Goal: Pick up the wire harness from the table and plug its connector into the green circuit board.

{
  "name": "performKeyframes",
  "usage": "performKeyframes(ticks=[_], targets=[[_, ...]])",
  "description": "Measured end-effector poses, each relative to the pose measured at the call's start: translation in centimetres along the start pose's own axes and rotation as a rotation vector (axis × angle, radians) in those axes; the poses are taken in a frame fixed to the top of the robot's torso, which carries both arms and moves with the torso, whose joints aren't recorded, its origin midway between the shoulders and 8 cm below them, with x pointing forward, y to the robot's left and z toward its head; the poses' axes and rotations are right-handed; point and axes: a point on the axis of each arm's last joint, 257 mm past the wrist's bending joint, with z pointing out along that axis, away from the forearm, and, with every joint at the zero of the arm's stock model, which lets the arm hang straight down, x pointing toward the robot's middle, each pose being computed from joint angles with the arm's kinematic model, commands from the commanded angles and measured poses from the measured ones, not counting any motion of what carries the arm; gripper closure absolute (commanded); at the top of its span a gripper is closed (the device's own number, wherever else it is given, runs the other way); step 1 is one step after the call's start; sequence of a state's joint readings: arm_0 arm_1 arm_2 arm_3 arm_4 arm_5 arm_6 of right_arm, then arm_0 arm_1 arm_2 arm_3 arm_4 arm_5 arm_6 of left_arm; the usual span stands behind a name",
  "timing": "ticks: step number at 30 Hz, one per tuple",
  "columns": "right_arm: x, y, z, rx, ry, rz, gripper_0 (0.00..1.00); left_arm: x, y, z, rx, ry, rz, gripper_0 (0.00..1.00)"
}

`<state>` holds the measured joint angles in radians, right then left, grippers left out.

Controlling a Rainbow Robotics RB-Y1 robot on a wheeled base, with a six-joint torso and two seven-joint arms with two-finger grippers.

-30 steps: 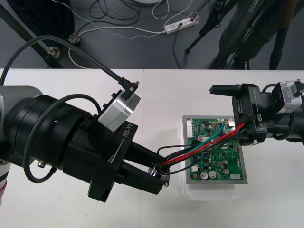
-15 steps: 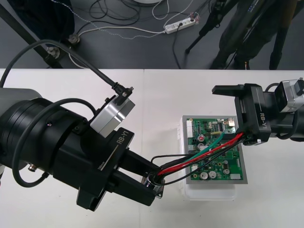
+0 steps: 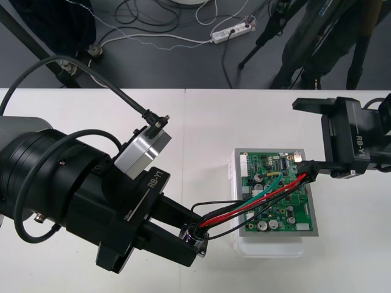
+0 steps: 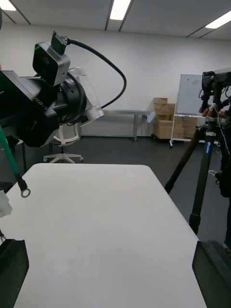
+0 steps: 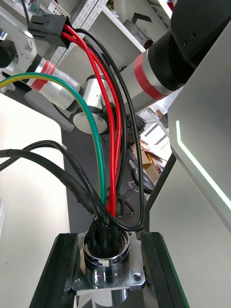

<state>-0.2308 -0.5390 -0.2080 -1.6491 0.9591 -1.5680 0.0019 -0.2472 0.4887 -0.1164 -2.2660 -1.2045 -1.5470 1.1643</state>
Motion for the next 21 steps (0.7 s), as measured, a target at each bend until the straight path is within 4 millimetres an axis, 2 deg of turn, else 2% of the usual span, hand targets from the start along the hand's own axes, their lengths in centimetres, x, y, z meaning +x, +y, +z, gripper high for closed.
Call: performKeyframes(ticks=[16, 21], targets=[[-1.8, -0.4, -1.6, 0.021, -0.038, 0.001, 0.0, 0.1, 0.3, -0.1, -0.006, -0.001, -0.008, 1.0], [-3.3, -0.4, -1.8, 0.012, -0.088, 0.152, 0.0, 0.1, 0.5, -0.1, -0.01, 0.0, -0.009, 1.0]])
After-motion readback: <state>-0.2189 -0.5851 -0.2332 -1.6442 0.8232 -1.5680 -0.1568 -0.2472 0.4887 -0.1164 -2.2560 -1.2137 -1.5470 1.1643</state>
